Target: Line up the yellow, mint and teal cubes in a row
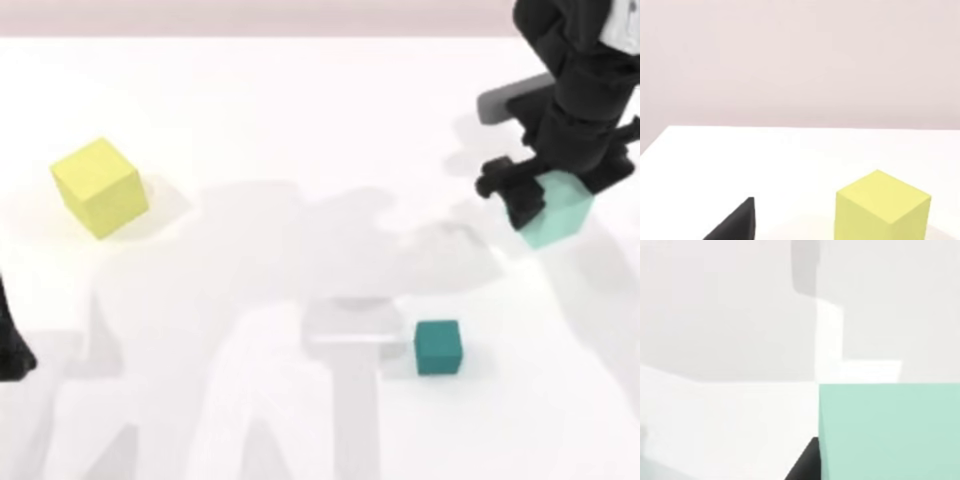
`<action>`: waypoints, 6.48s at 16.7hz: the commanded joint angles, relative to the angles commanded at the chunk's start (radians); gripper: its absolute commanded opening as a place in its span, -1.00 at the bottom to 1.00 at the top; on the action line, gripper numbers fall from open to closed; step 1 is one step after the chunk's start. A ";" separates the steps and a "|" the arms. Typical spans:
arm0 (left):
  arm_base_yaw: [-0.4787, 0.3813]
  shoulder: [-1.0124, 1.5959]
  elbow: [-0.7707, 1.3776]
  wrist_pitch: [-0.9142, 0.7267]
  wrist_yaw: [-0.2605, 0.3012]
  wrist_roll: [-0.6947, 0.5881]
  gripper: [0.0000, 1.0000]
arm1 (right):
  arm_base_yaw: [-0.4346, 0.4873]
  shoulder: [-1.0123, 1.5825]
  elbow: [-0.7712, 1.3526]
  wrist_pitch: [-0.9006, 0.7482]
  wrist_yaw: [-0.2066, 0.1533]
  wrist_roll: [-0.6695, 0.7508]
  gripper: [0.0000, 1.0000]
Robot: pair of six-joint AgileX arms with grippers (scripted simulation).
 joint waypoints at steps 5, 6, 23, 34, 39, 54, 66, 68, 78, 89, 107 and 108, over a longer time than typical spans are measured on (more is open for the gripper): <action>0.000 0.000 0.000 0.000 0.000 0.000 1.00 | 0.005 0.004 0.000 0.001 0.000 0.014 -1.00; 0.000 0.000 0.000 0.000 0.000 0.000 1.00 | 0.021 0.004 0.002 -0.001 0.000 0.036 -1.00; 0.000 0.000 0.000 0.000 0.000 0.000 1.00 | 0.495 -0.076 -0.036 -0.044 0.016 0.915 -1.00; 0.000 0.000 0.000 0.000 0.000 0.000 1.00 | 0.496 -0.018 -0.196 0.180 0.016 0.919 -1.00; 0.000 0.000 0.000 0.000 0.000 0.000 1.00 | 0.498 -0.009 -0.219 0.206 0.016 0.920 -1.00; 0.000 0.000 0.000 0.000 0.000 0.000 1.00 | 0.498 -0.009 -0.219 0.206 0.016 0.920 1.00; 0.000 0.000 0.000 0.000 0.000 0.000 1.00 | 0.501 -0.039 -0.134 0.088 0.015 0.923 1.00; 0.000 0.000 0.000 0.000 0.000 0.000 1.00 | 0.504 -0.060 -0.082 0.008 0.015 0.922 1.00; -0.010 0.051 0.055 -0.037 0.018 0.019 1.00 | 0.489 -0.115 -0.069 -0.015 0.025 0.901 1.00; -0.091 0.824 0.992 -0.569 0.172 0.285 1.00 | 0.254 -0.693 -0.587 0.279 0.115 0.621 1.00; -0.114 2.276 2.175 -1.375 0.059 0.716 1.00 | -0.229 -1.980 -1.660 1.016 0.028 0.155 1.00; -0.110 2.313 2.196 -1.388 0.044 0.726 1.00 | -0.243 -2.021 -1.681 1.051 0.021 0.144 1.00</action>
